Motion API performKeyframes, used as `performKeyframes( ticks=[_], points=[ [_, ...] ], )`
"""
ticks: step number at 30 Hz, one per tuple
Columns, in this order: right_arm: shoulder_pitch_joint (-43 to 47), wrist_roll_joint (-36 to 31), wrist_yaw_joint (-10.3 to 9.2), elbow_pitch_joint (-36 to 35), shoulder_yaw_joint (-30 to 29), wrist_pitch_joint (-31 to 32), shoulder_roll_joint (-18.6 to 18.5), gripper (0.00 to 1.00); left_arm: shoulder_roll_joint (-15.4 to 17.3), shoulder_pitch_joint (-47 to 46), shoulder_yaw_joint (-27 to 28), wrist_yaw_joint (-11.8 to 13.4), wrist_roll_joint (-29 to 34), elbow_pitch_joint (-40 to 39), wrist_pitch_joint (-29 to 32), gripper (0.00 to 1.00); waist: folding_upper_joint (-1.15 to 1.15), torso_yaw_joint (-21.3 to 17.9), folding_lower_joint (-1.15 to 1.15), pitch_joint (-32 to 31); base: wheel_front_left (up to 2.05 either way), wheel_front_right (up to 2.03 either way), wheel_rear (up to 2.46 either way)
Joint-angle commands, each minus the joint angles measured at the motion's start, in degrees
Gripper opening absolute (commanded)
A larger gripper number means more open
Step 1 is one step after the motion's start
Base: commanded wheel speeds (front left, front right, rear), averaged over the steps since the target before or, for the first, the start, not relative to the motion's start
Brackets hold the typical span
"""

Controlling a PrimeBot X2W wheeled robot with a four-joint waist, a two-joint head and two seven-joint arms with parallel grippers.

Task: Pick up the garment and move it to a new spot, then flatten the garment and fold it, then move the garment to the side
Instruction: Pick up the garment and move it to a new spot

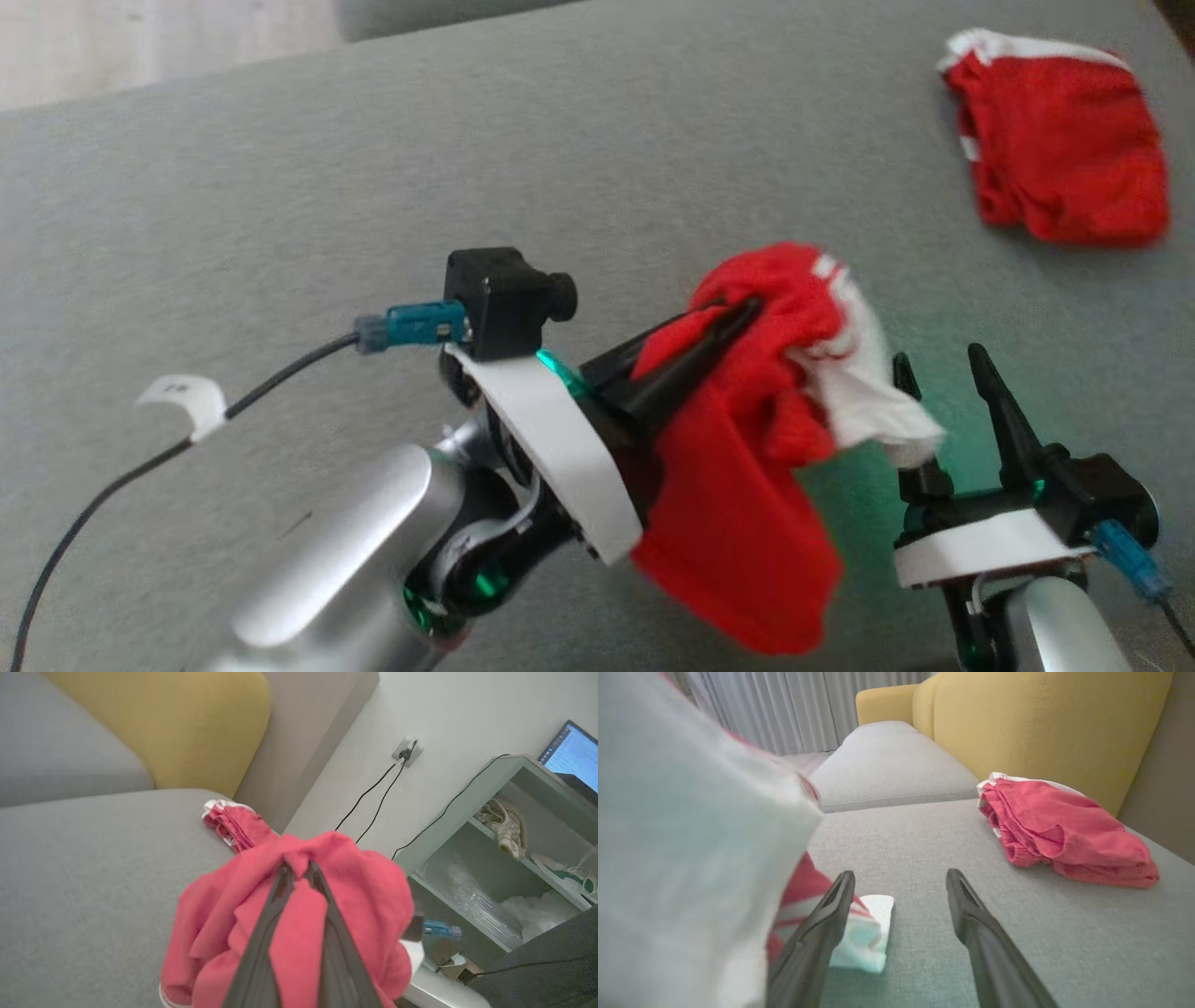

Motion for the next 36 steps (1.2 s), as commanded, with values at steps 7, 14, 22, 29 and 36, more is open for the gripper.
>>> performKeyframes(
  ticks=[7, 14, 22, 29, 36],
  points=[
    [-1.9, 1.6, 0.39, -2.1, 1.5, -0.2, -0.3, 1.00, 4.8, -3.6, 6.0, 1.8, 2.0, 18.0, -0.6, 0.00, 0.00, -6.7, 0.00, 3.8, 0.00, 0.00, 0.00],
    [-1.7, 1.2, 0.39, -1.6, 2.1, -0.2, -0.3, 1.00, 5.4, -8.9, 6.9, 3.0, 10.7, 36.6, -9.8, 0.43, 0.00, -6.4, 0.00, 3.7, 0.00, 0.00, 0.00],
    [-1.3, 0.3, 0.39, -1.1, 1.5, -0.2, -0.3, 1.00, 3.0, -10.0, 6.2, 1.5, 13.2, 44.4, -18.0, 1.00, 0.00, -4.0, 0.00, 1.6, 0.00, 0.00, 0.00],
    [0.5, -1.3, 0.39, -1.3, -1.3, -0.2, -0.3, 1.00, 0.7, -3.5, 6.8, 5.1, 17.1, 42.1, -34.5, 1.00, 0.00, -0.9, 0.00, -2.8, 0.00, 0.00, 0.00],
    [1.9, -3.2, 0.39, -2.7, -5.2, -0.2, -0.3, 1.00, 0.3, 8.1, 10.2, 10.1, 22.8, 33.6, -38.1, 1.00, 0.00, 2.8, 0.00, -5.3, 0.00, 0.00, 0.00]
  ],
)
